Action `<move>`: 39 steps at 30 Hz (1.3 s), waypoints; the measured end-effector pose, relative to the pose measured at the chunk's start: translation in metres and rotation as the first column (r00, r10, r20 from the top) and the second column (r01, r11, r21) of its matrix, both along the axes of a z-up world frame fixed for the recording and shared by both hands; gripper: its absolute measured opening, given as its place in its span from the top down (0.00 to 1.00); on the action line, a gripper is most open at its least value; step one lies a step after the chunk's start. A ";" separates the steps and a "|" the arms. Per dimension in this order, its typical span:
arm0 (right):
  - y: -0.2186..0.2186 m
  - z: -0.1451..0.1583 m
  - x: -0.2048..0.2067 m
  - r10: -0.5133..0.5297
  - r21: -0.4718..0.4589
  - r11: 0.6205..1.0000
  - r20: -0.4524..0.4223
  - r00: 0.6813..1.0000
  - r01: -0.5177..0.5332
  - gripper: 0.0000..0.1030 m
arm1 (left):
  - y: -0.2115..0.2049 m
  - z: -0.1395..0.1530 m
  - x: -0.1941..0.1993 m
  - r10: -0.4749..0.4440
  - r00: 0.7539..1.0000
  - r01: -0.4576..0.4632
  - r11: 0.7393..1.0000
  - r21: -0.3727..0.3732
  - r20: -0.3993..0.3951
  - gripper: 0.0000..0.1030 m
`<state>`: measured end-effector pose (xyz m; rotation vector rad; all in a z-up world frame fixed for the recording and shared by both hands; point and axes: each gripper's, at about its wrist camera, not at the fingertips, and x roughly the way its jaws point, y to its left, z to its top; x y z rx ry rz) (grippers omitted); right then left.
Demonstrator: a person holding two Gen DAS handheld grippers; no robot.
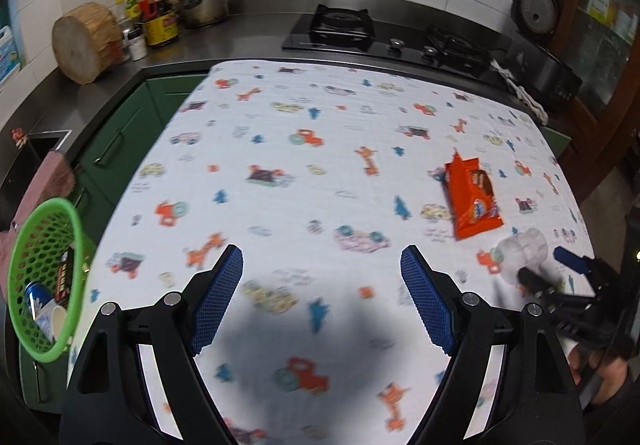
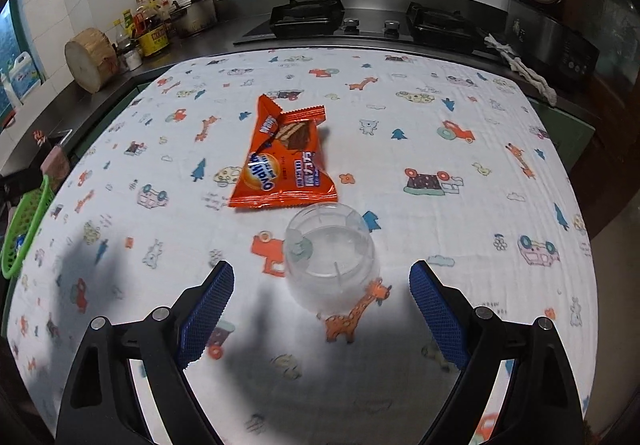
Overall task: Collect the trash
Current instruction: 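Grasp the orange Ovaltine wrapper with the left tool while the right tool grasps the clear plastic cup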
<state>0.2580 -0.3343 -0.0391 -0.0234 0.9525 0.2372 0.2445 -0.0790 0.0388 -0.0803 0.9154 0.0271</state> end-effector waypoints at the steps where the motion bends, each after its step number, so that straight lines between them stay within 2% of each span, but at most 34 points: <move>1: 0.000 -0.002 0.002 0.007 0.003 1.000 -0.003 1.000 -0.007 0.19 | -0.008 -0.002 0.007 -0.005 1.000 0.005 1.000 0.002 -0.009 0.22; 6: 0.002 -0.012 0.012 0.043 0.019 0.999 -0.016 0.999 -0.043 0.30 | -0.040 -0.013 0.033 -0.033 0.999 0.033 0.999 -0.002 -0.042 0.22; 10: -0.001 -0.020 0.017 0.053 0.014 0.998 -0.018 0.998 -0.053 0.43 | -0.066 -0.027 0.058 -0.057 0.994 0.053 0.998 -0.042 -0.088 0.22; 15: -0.006 -0.021 0.014 0.076 0.028 0.997 -0.010 0.997 -0.076 0.44 | -0.100 -0.039 0.082 -0.094 0.990 0.085 0.993 -0.082 -0.106 0.22; 17: -0.007 -0.020 0.012 0.088 0.026 0.996 -0.011 0.996 -0.088 0.44 | -0.111 -0.043 0.091 -0.099 0.989 0.088 0.991 -0.098 -0.107 0.07; 21: -0.010 -0.019 0.008 0.103 0.016 0.995 -0.011 0.995 -0.103 0.44 | -0.131 -0.051 0.108 -0.108 0.988 0.095 0.989 -0.116 -0.113 0.07; 25: -0.015 -0.017 0.004 0.108 0.012 0.994 -0.008 0.994 -0.108 0.44 | -0.147 -0.065 0.123 -0.110 0.982 0.096 0.991 -0.095 -0.154 0.07; 30: -0.022 -0.018 0.001 0.102 0.012 0.995 -0.010 0.995 -0.102 0.44 | -0.158 -0.080 0.133 -0.111 0.974 0.086 0.988 -0.127 -0.200 0.07; 33: -0.024 -0.018 -0.002 0.100 0.014 0.995 -0.012 0.995 -0.099 0.44 | -0.163 -0.083 0.135 -0.106 0.975 0.087 0.991 -0.102 -0.197 0.13; 35: -0.024 -0.018 -0.003 0.099 0.015 0.995 -0.012 0.995 -0.099 0.44 | -0.161 -0.087 0.137 -0.118 0.970 0.094 0.988 -0.120 -0.211 0.34; 39: -0.022 -0.015 -0.008 0.102 0.008 0.995 -0.006 0.995 -0.102 0.44 | -0.155 -0.090 0.133 -0.130 0.967 0.097 0.983 -0.154 -0.220 0.45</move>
